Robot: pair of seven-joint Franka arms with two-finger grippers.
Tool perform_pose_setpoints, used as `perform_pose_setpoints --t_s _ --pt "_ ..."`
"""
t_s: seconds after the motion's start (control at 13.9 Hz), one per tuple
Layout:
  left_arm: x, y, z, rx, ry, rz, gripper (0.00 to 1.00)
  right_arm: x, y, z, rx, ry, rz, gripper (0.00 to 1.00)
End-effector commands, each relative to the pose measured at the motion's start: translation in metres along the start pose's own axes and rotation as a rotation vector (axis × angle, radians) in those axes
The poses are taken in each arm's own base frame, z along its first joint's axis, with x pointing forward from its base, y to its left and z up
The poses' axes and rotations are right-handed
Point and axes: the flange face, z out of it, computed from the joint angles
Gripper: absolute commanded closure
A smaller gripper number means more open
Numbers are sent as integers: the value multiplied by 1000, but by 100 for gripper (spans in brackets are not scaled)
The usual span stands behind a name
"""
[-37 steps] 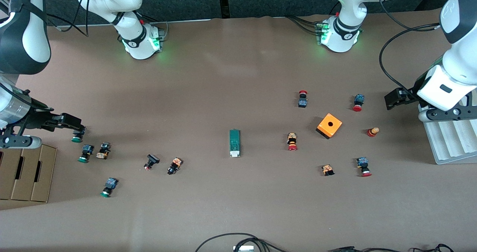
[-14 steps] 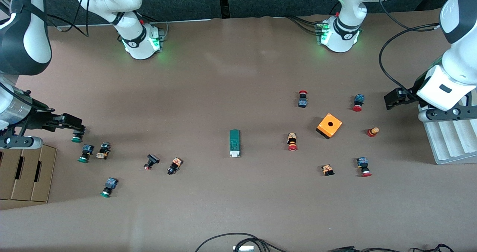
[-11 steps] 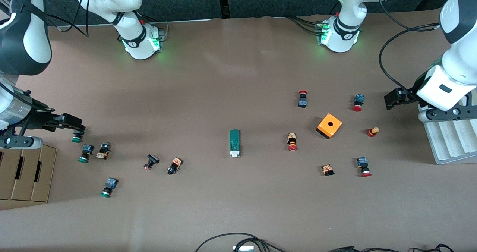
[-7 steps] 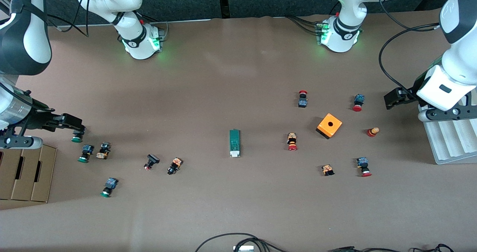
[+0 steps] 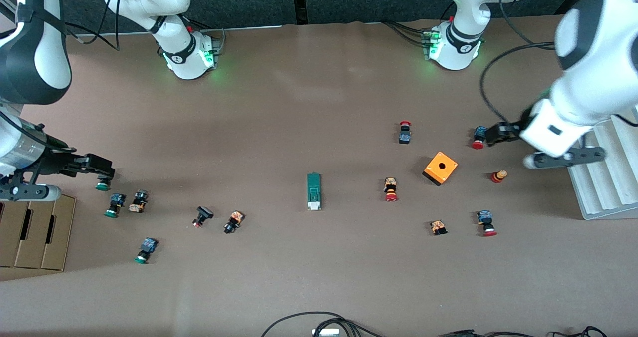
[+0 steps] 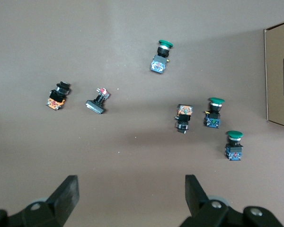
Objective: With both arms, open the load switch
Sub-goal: 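Move the left gripper over the green load switch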
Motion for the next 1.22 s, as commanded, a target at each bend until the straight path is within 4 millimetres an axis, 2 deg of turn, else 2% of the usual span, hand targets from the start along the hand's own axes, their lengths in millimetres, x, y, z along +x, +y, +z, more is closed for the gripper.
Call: perform_pose_setpoints --t_s 0.0,0.14,0.29,0.36,0.5,0.58,0.65,0.72,0.79,0.94,1.15 --pt "-8 43 -5 -28 45 -18 0 7 -4 18 12 -31 -10 0" --pt "-10 71 -1 -52 80 -57 0 10 -6 24 10 -37 -16 0" --pt "-15 102 5 -65 106 -79 0 13 -27 38 -6 -60 -52 0" --pt "-19 114 7 -67 111 -106 0 13 -29 40 -7 -63 -57 0" --pt "-21 129 12 -78 124 -117 0 15 -32 48 3 -76 -63 0" --pt "-17 134 17 -83 138 -112 0 17 -33 48 7 -76 -105 0" --pt "-17 148 22 -93 159 -93 0 17 -40 46 5 -73 -195 0" --pt "-18 161 28 -97 176 -95 0 16 -40 45 11 -75 -253 0" --pt "-16 171 33 -104 197 -129 0 18 -34 47 15 -74 -255 0" --pt "-24 204 46 -112 237 -156 0 22 -20 56 27 -87 -233 0" --pt "-37 246 71 -68 318 -187 0 23 -24 61 99 -93 -229 0"
